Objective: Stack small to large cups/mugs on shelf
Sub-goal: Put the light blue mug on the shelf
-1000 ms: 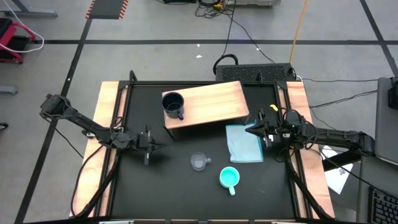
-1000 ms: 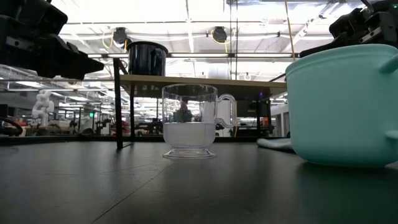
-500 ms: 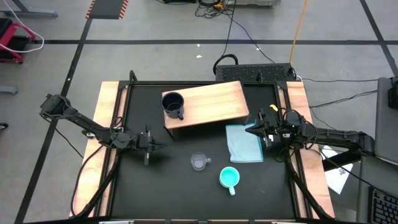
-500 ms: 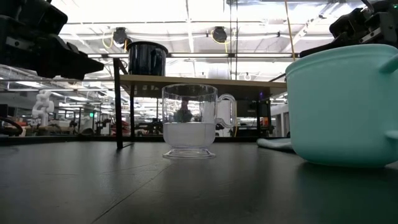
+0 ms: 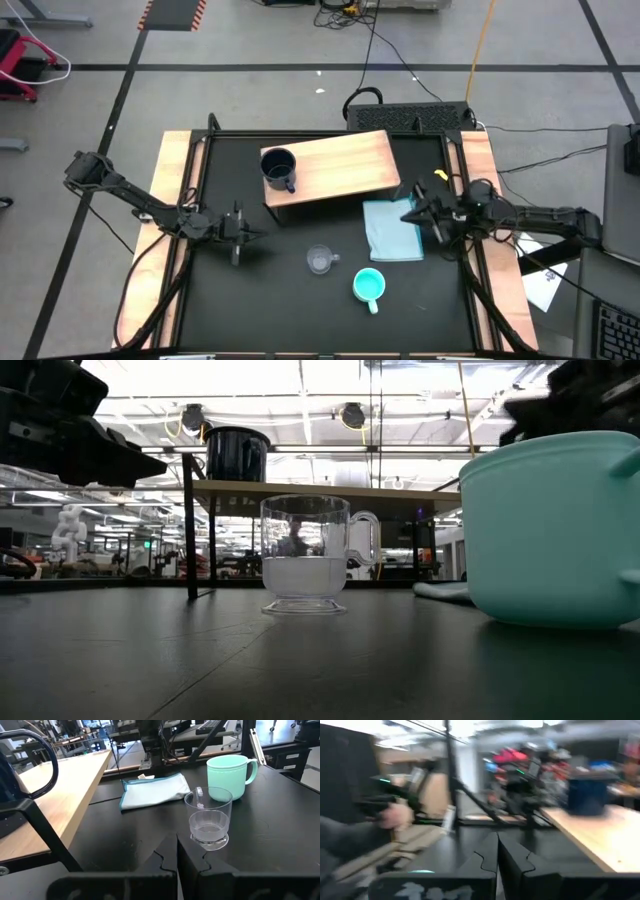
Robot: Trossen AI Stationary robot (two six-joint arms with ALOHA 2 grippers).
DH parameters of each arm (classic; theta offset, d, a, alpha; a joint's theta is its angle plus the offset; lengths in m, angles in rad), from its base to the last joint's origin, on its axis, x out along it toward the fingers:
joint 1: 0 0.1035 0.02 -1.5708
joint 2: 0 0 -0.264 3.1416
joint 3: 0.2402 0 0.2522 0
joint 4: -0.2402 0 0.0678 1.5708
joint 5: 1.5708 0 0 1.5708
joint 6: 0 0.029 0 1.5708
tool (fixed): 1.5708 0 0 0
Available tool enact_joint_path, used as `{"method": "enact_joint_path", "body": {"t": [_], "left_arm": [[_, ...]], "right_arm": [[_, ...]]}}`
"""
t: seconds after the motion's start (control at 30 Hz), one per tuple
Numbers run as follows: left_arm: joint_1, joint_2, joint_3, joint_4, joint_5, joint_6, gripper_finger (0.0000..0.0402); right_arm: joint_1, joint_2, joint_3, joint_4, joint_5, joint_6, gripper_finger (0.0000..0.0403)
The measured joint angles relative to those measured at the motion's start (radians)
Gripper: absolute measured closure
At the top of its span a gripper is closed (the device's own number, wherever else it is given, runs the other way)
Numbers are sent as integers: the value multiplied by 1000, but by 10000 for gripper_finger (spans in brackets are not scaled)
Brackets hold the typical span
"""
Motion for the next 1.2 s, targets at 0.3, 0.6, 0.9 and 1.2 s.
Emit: {"method": "enact_joint_path", "body": {"t": [0.3,0.6,0.9,1.2], "left_arm": [[0,0,0,0,0,1,401],[0,0,0,0,0,2,399],[0,0,0,-1,-1,1,398],[0,0,0,-8,-1,-4,382]], "right_arm": [[132,8,10,63,-19,-4,403],[276,141,65,77,120,-56,403],[438,379,182,109,191,-122,403],[560,620,372,-34,227,-135,403]]}}
